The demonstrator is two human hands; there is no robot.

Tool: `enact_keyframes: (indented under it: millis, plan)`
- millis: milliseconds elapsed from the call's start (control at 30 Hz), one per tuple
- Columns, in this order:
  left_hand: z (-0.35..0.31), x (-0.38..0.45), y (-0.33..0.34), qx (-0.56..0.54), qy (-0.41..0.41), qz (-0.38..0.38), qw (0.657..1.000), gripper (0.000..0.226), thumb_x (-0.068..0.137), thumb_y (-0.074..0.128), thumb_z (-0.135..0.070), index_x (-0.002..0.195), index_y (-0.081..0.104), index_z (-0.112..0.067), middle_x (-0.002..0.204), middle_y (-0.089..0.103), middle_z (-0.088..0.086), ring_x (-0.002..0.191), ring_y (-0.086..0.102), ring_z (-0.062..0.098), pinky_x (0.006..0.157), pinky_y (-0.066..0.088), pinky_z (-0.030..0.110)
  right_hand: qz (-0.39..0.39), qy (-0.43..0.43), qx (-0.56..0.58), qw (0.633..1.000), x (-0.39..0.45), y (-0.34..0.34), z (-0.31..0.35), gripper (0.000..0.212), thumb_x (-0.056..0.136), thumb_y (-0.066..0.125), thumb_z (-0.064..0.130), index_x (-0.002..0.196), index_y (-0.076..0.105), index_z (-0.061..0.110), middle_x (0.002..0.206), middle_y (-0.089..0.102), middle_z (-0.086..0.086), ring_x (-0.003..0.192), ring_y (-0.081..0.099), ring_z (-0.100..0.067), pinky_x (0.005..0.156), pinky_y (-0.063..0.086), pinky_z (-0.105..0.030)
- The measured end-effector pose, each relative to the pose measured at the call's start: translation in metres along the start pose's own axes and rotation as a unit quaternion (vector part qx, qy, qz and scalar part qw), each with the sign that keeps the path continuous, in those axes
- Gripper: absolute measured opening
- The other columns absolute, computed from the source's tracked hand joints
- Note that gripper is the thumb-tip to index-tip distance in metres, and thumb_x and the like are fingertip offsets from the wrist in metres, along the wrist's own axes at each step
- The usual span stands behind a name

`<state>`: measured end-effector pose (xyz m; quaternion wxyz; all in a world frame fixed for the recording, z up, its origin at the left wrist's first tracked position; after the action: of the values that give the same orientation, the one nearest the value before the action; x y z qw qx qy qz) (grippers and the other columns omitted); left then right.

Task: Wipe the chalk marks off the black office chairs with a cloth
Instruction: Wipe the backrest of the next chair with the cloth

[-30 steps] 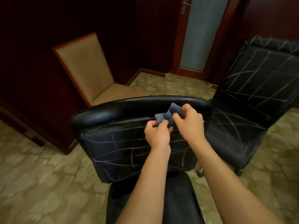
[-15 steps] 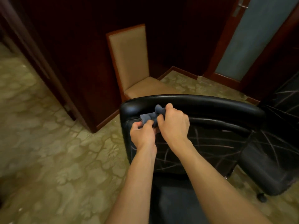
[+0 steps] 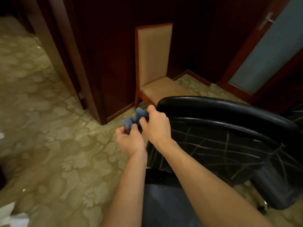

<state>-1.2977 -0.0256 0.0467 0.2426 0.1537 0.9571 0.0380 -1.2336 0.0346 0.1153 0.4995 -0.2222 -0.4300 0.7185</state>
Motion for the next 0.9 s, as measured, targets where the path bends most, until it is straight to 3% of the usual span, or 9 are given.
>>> enact_keyframes:
  millis: [67, 133, 200, 333, 500, 567, 733, 900]
  plan:
    - [-0.006, -0.006, 0.005, 0.016, 0.040, 0.029, 0.999, 0.024, 0.089, 0.068, -0.011, 0.084, 0.052, -0.029, 0.090, 0.069, 0.003, 0.081, 0.069, 0.021, 0.073, 0.057, 0.038, -0.042, 0.020, 0.045, 0.998, -0.009, -0.010, -0.003, 0.013, 0.094, 0.060, 0.024, 0.102, 0.052, 0.020, 0.090, 0.066, 0.001, 0.083, 0.066, -0.019, 0.076, 0.056, -0.041]
    - [-0.010, -0.018, 0.016, 0.015, 0.068, 0.074, 0.995, 0.021, 0.090, 0.066, -0.008, 0.090, 0.054, -0.025, 0.093, 0.067, 0.002, 0.081, 0.067, 0.015, 0.067, 0.053, 0.028, -0.076, 0.059, 0.083, 0.992, -0.016, -0.020, -0.017, 0.013, 0.093, 0.061, 0.025, 0.100, 0.052, 0.022, 0.090, 0.065, 0.003, 0.084, 0.066, -0.017, 0.077, 0.057, -0.042]
    - [-0.009, -0.029, 0.021, 0.031, 0.080, 0.105, 0.991, 0.022, 0.090, 0.065, -0.007, 0.095, 0.054, -0.025, 0.097, 0.066, 0.000, 0.083, 0.065, 0.010, 0.066, 0.048, 0.021, -0.065, 0.098, 0.108, 0.987, -0.019, -0.029, -0.034, 0.012, 0.092, 0.062, 0.025, 0.099, 0.053, 0.023, 0.089, 0.065, 0.004, 0.084, 0.066, -0.014, 0.079, 0.058, -0.043]
    - [0.000, -0.032, 0.017, 0.068, 0.116, 0.130, 0.982, 0.028, 0.091, 0.064, -0.008, 0.091, 0.051, -0.033, 0.095, 0.067, -0.003, 0.085, 0.066, 0.010, 0.070, 0.048, 0.022, -0.022, 0.114, 0.092, 0.989, -0.017, -0.031, -0.045, 0.011, 0.092, 0.062, 0.027, 0.098, 0.053, 0.028, 0.087, 0.064, 0.005, 0.084, 0.065, -0.013, 0.080, 0.058, -0.043]
    - [-0.003, -0.028, 0.041, 0.008, 0.078, 0.206, 0.975, 0.023, 0.093, 0.061, -0.005, 0.096, 0.056, -0.027, 0.099, 0.066, 0.000, 0.090, 0.067, 0.011, 0.078, 0.055, 0.027, -0.138, 0.104, 0.112, 0.979, -0.021, -0.034, -0.049, 0.014, 0.090, 0.064, 0.027, 0.095, 0.051, 0.026, 0.085, 0.063, 0.007, 0.081, 0.064, -0.010, 0.075, 0.058, -0.041]
    - [0.002, -0.027, 0.054, 0.025, 0.073, 0.218, 0.973, 0.022, 0.094, 0.061, -0.006, 0.101, 0.055, -0.025, 0.102, 0.066, 0.002, 0.094, 0.067, 0.015, 0.083, 0.056, 0.031, -0.143, 0.096, 0.097, 0.980, -0.017, -0.039, -0.056, 0.015, 0.090, 0.064, 0.027, 0.094, 0.050, 0.026, 0.085, 0.062, 0.008, 0.080, 0.063, -0.009, 0.075, 0.057, -0.039]
    - [0.033, -0.028, 0.066, 0.107, 0.031, 0.177, 0.978, 0.023, 0.093, 0.061, -0.005, 0.097, 0.055, -0.027, 0.101, 0.069, 0.008, 0.095, 0.068, 0.026, 0.092, 0.056, 0.051, -0.074, 0.086, -0.023, 0.993, -0.008, -0.039, -0.080, 0.014, 0.091, 0.063, 0.030, 0.098, 0.053, 0.023, 0.093, 0.062, 0.004, 0.091, 0.060, -0.016, 0.086, 0.051, -0.039]
    - [0.026, -0.056, 0.081, 0.192, 0.164, 0.110, 0.961, 0.024, 0.090, 0.062, -0.007, 0.091, 0.052, -0.029, 0.095, 0.067, 0.000, 0.092, 0.065, 0.020, 0.087, 0.053, 0.039, -0.063, 0.066, 0.026, 0.996, -0.011, -0.059, -0.104, 0.012, 0.090, 0.063, 0.030, 0.096, 0.056, 0.022, 0.088, 0.056, 0.006, 0.093, 0.055, -0.017, 0.090, 0.047, -0.039]
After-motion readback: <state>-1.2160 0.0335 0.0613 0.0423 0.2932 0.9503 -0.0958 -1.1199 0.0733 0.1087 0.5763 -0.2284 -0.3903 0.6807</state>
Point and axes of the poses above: each hand's wrist, its own x-axis towards the middle knuckle, its own y-axis out of the palm, z = x × y, the point moved 4 cm from there along x, towards the middle knuckle
